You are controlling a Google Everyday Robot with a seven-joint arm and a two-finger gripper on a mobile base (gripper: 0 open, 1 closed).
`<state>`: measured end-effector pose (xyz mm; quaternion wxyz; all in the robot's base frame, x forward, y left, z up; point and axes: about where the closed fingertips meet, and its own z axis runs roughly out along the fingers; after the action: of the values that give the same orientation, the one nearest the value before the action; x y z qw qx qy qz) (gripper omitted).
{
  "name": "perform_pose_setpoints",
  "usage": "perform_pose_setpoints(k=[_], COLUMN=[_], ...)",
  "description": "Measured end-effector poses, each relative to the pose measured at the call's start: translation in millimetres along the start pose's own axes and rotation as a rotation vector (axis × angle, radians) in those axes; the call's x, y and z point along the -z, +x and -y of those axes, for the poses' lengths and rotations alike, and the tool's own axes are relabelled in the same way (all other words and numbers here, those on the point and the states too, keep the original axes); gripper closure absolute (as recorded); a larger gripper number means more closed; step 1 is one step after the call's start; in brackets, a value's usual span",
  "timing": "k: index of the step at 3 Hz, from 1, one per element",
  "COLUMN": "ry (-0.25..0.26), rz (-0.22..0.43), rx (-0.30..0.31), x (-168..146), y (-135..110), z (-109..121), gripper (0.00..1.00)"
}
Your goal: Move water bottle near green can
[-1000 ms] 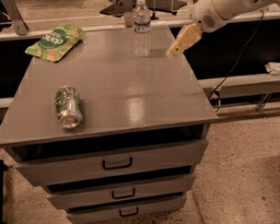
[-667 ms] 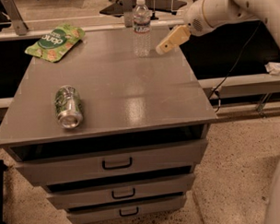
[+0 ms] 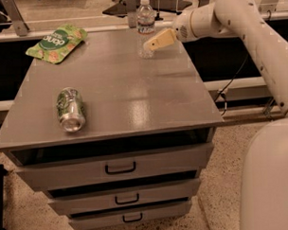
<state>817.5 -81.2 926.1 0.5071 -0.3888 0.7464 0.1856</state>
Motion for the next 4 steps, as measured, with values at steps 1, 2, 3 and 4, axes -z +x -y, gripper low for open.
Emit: perform_pose_setpoints(k=[1, 2, 3, 4], ry=[-0.032, -0.042, -0.038, -0.040], rz=[0.054, 0.095, 0.126, 0.139], rx=[-0.042, -0.051, -0.042, -0.038], x=[-25.8, -44.3, -58.1, -68.6], y=[-1.9, -6.2, -9.8, -10.7], z=[0.8, 5.0, 11.1, 12.6], gripper=[0.00, 0.00, 0.15, 0.38])
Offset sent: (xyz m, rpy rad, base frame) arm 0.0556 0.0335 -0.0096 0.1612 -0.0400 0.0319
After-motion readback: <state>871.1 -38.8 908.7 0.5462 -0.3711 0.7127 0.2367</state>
